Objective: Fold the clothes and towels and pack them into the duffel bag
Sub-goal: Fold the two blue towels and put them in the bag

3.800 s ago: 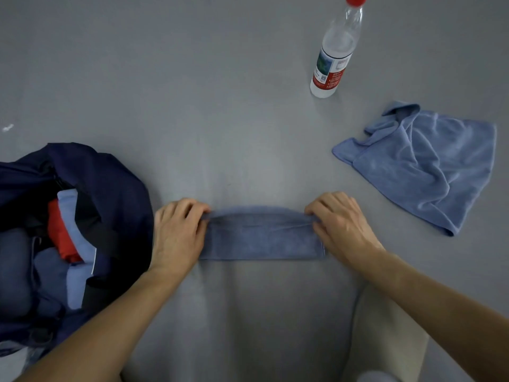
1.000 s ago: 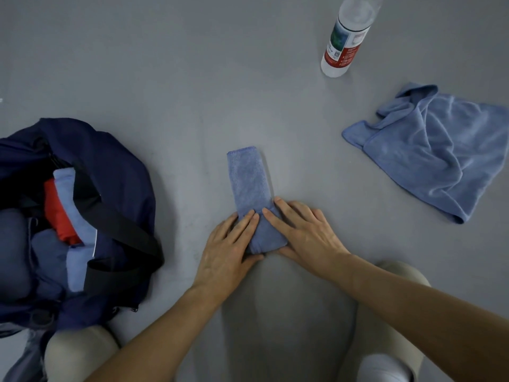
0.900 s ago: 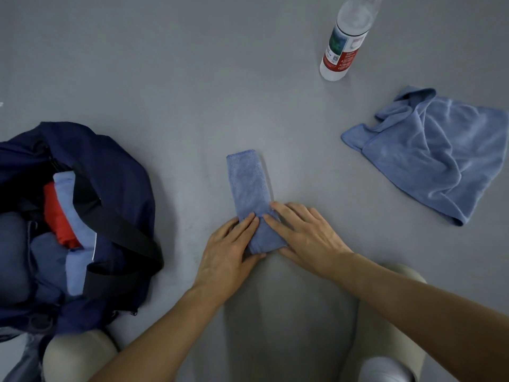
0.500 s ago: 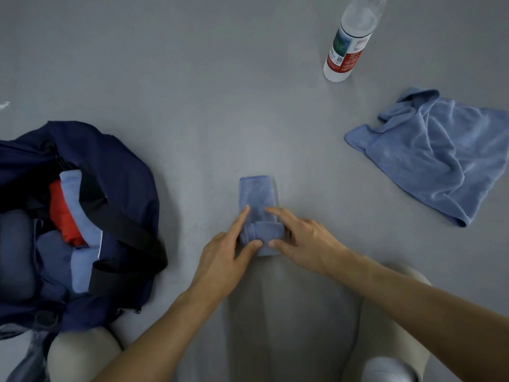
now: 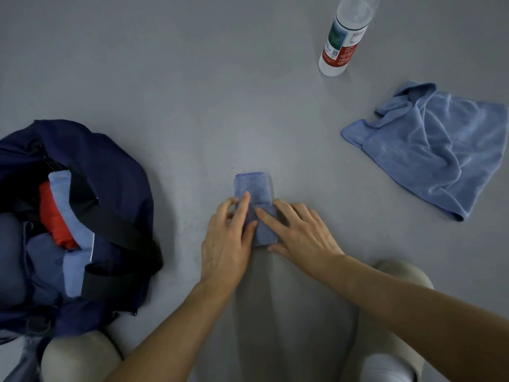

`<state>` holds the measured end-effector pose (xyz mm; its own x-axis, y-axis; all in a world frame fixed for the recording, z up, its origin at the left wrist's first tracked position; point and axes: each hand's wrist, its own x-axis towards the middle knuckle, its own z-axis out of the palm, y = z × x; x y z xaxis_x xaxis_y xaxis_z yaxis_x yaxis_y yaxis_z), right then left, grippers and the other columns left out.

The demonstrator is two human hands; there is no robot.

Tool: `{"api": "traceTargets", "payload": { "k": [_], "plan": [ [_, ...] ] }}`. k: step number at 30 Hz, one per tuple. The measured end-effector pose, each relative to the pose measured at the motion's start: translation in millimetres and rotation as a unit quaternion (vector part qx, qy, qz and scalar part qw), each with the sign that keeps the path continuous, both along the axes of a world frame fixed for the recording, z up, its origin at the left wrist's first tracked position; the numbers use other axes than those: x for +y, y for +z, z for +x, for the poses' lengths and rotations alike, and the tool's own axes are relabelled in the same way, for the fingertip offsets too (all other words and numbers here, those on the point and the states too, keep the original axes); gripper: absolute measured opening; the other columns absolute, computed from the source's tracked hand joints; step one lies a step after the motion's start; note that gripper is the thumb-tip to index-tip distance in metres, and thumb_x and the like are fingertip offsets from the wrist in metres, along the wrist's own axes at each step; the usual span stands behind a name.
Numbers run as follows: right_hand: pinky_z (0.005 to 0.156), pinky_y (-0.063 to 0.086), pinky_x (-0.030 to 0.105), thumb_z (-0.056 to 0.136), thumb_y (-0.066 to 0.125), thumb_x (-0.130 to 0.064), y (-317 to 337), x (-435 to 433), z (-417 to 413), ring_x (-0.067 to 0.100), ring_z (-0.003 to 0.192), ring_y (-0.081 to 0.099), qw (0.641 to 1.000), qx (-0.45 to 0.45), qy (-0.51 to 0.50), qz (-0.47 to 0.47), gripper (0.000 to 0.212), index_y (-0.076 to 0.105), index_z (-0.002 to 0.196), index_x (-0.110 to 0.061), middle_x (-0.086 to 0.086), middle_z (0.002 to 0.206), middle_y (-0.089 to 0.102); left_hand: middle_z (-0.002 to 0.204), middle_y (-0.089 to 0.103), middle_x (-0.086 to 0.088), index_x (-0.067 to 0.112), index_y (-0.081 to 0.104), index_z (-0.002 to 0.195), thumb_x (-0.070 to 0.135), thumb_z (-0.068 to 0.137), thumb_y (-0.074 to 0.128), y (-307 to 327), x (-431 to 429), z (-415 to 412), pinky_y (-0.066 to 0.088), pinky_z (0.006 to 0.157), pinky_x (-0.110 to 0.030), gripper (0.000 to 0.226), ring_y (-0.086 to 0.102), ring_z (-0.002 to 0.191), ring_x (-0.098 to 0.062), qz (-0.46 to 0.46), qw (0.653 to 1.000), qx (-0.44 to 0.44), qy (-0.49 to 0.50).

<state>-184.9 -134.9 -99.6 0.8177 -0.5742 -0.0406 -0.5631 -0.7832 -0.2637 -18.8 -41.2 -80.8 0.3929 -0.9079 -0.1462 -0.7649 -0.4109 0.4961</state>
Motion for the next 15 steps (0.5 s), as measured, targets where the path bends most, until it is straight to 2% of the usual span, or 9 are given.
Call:
{"api": "traceTargets", "payload": {
  "k": [2, 3, 5, 6, 8, 11, 15],
  "plan": [
    [0.078, 0.054, 0.045, 0.086, 0.060, -0.051, 0, -4, 5, 0.031, 0.099, 0.056, 1.000, -0.011, 0.001, 0.001, 0.067, 0.044, 0.147, -0.028, 0.008, 0.136, 0.051, 0.145, 0.049, 0.000, 0.021, 0.042, 0.151, 0.037, 0.101, 0.046, -6, 7, 4, 0.055, 0.095, -0.039, 0.053, 0.051, 0.127, -0.021, -0.056, 0.994, -0.036, -0.090],
    [0.079, 0.053, 0.044, 0.089, 0.054, -0.051, 0, -5, 5, 0.030, 0.100, 0.056, 1.000, -0.008, 0.005, 0.010, 0.064, 0.044, 0.147, -0.028, 0.006, 0.138, 0.050, 0.149, 0.048, 0.000, 0.018, 0.041, 0.152, 0.038, 0.100, 0.048, -9, 12, 8, 0.050, 0.104, -0.038, 0.055, 0.047, 0.134, -0.021, -0.061, 0.990, -0.039, -0.120],
    [0.083, 0.053, 0.042, 0.088, 0.055, -0.047, -1, -6, 4, 0.028, 0.102, 0.055, 0.999, -0.011, 0.004, 0.043, 0.065, 0.042, 0.149, -0.029, 0.002, 0.141, 0.049, 0.157, 0.040, 0.001, 0.016, 0.033, 0.155, 0.042, 0.096, 0.059, -14, 18, 20, 0.036, 0.116, -0.034, 0.070, 0.038, 0.143, -0.017, -0.034, 0.986, -0.033, -0.162],
    [0.083, 0.053, 0.042, 0.086, 0.060, -0.043, -1, -5, 4, 0.028, 0.103, 0.055, 0.998, -0.020, 0.002, 0.061, 0.067, 0.042, 0.149, -0.028, 0.001, 0.142, 0.048, 0.158, 0.038, 0.000, 0.015, 0.031, 0.156, 0.040, 0.091, 0.066, -16, 19, 25, 0.035, 0.117, -0.035, 0.078, 0.037, 0.143, -0.018, -0.026, 0.983, -0.032, -0.179],
    [0.084, 0.053, 0.043, 0.082, 0.067, -0.038, 0, -6, 6, 0.027, 0.104, 0.055, 0.996, -0.034, -0.003, 0.086, 0.073, 0.043, 0.149, -0.027, -0.001, 0.144, 0.048, 0.156, 0.042, -0.002, 0.011, 0.034, 0.154, 0.031, 0.087, 0.074, -17, 16, 31, 0.043, 0.112, -0.042, 0.081, 0.045, 0.139, -0.023, -0.038, 0.979, -0.036, -0.197],
    [0.086, 0.053, 0.043, 0.080, 0.066, -0.037, 5, -9, 8, 0.028, 0.111, 0.054, 0.997, -0.045, -0.001, 0.065, 0.072, 0.046, 0.147, -0.021, 0.003, 0.146, 0.048, 0.141, 0.057, -0.004, 0.011, 0.033, 0.155, 0.022, 0.089, 0.068, -11, 5, 31, 0.047, 0.103, -0.038, 0.075, 0.055, 0.123, -0.022, -0.056, 0.980, -0.017, -0.189],
    [0.083, 0.051, 0.042, 0.078, 0.073, -0.035, 9, -9, 8, 0.029, 0.107, 0.055, 0.996, -0.078, 0.034, 0.007, 0.063, 0.055, 0.135, -0.015, 0.005, 0.130, 0.058, 0.119, 0.067, -0.007, 0.024, 0.010, 0.161, 0.036, 0.090, 0.053, 9, -3, 32, 0.046, 0.085, -0.030, 0.084, 0.060, 0.101, -0.024, 0.011, 0.981, 0.018, -0.192]
  ]
}}
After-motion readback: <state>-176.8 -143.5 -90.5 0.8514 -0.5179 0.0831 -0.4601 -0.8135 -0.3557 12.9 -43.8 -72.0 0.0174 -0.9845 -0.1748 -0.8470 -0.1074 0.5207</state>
